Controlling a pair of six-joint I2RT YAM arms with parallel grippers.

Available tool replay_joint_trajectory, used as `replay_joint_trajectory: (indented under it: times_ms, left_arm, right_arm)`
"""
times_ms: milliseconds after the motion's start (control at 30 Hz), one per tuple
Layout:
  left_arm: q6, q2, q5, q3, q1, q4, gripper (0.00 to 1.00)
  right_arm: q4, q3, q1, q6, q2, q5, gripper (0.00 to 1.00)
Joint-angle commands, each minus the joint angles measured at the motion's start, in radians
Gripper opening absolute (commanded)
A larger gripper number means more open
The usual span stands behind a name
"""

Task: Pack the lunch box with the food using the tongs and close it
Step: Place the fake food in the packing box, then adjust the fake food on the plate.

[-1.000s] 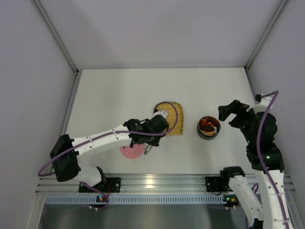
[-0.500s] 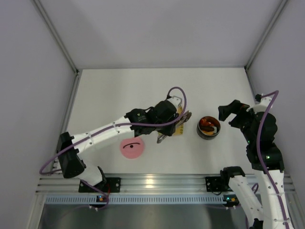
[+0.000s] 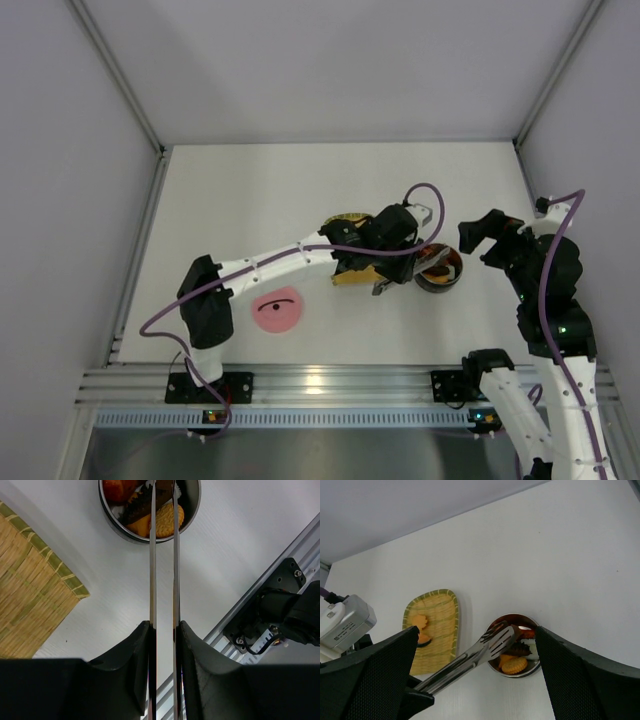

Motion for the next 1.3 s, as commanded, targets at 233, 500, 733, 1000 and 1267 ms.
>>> replay_joint_trajectory:
  times_ms: [233,500,733,1000,1267]
  left_arm:
    - [0.023,0.043,0.011,0.089,-0.005,0.047,0.34]
    - [0.023,0.055,-0.006,0.109,-0.003,0.030,0.38]
    - [0.029,0.045,-0.051,0.109,-0.005,0.021,0.42]
    - [0.030,-0.001,-0.081,0.099,-0.003,0.015,0.43]
    - [-0.026,-0.242,-0.331,-0.087,-0.003,-0.046,0.45]
  right_arm:
    - [-0.025,0.039,-0.010,-0.013,-0.002,0.008,0.98]
    - [-0.028,0.042,-0.010,-0.019,-0.003,0.013,0.98]
    - [-0.026,0.045,-0.010,-0.018,0.003,0.011,0.98]
    - [-0.025,0.051,-0.011,-0.021,0.009,0.010,0.98]
    - [-0.020,0.053,-0.010,-0.019,0.012,0.002,0.98]
